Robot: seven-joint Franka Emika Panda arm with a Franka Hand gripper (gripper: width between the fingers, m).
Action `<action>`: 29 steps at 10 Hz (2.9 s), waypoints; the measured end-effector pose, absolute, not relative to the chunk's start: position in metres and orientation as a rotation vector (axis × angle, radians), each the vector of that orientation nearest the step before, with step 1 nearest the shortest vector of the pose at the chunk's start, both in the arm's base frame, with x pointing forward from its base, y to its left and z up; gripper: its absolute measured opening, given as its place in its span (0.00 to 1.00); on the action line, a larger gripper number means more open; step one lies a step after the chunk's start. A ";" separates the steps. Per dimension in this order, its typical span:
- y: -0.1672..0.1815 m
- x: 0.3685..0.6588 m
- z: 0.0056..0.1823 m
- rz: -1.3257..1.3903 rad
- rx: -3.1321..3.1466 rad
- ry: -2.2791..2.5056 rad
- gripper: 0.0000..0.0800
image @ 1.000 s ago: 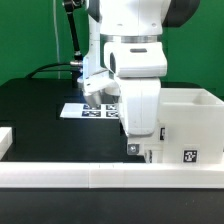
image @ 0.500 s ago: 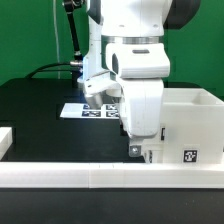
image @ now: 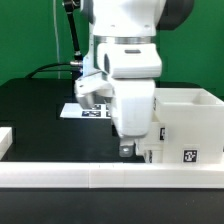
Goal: Assemble drawer
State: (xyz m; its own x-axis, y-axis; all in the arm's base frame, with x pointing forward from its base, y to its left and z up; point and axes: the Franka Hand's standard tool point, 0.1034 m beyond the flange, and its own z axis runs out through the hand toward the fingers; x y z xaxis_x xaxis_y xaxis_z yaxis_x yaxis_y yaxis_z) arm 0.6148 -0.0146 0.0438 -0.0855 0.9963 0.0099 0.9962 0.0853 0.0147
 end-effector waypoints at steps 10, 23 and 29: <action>0.021 0.594 0.041 0.023 2.221 2.248 0.81; 0.028 0.617 0.053 -0.042 2.243 2.249 0.81; -0.045 0.609 0.063 0.018 2.190 2.226 0.81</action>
Offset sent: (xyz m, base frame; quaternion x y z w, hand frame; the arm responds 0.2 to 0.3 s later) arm -0.0223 -0.0056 0.0091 -0.0171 -0.0275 0.0159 0.9994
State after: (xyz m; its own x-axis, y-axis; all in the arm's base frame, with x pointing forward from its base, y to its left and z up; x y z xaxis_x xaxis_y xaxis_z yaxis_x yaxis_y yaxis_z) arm 0.6085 -0.0450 0.0630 -0.0160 0.9999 -0.0050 0.9996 0.0161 0.0213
